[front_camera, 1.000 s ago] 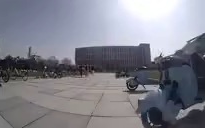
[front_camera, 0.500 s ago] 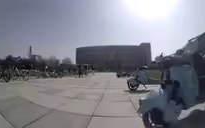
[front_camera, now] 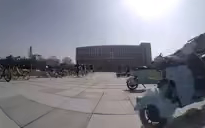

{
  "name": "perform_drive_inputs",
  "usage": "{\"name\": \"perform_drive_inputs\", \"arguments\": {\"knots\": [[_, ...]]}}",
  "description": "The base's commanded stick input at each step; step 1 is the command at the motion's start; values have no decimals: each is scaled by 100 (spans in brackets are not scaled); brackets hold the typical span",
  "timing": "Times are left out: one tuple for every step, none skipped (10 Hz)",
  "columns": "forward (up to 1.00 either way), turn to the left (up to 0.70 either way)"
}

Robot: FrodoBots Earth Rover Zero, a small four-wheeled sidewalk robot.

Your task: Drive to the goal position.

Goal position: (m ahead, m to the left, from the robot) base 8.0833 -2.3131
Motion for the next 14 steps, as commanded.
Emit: {"name": "perform_drive_inputs", "arguments": {"knots": [[-100,0],[-100,0],[-100,0],[-88,0],[-16,0],[-4,0],[0,0],[0,0],[0,3],[0,39],[0,100],[0,100],[0,100],[0,100]]}}
